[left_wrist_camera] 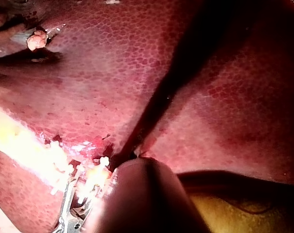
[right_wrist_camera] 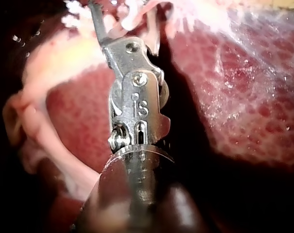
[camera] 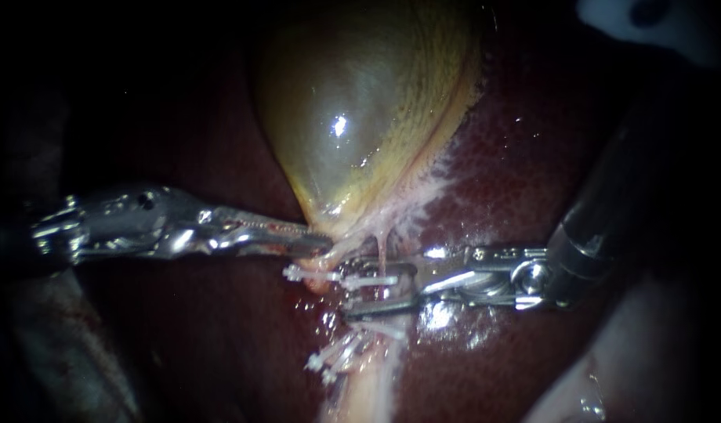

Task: Going back third clip right tube

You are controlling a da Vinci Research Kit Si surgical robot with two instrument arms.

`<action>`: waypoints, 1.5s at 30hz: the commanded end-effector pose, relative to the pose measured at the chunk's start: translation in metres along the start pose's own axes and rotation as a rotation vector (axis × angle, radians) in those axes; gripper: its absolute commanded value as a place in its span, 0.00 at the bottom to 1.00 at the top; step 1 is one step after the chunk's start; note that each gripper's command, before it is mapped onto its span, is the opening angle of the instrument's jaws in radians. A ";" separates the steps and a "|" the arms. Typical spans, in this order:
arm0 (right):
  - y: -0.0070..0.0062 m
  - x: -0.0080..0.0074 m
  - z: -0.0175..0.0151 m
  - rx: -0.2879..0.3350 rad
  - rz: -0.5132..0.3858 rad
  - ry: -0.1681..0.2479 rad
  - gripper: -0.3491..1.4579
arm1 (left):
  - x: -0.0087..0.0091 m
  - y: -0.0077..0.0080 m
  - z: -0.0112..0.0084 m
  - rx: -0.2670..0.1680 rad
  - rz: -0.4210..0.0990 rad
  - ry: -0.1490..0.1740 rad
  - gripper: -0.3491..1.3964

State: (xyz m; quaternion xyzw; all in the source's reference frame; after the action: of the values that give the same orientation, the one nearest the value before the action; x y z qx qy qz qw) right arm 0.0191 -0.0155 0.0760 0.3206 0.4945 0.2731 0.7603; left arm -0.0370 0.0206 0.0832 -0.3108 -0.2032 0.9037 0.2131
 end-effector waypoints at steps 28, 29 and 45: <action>-0.0011 0.0011 -0.0103 -0.050 -0.110 0.032 0.48 | 0.0000 0.0000 -0.0001 0.000 -0.001 0.000 0.00; -0.0011 0.0010 -0.0107 -0.051 -0.122 0.036 0.48 | 0.0001 0.0000 -0.0001 0.000 -0.001 0.000 0.00; -0.0013 0.0005 -0.0140 -0.060 -0.236 0.086 0.48 | 0.0001 -0.0001 0.0002 0.001 -0.001 0.000 0.00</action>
State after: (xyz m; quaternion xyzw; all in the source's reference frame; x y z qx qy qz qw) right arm 0.0063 -0.0129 0.0705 0.2251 0.5526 0.2098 0.7746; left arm -0.0372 0.0206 0.0834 -0.3106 -0.2031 0.9037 0.2135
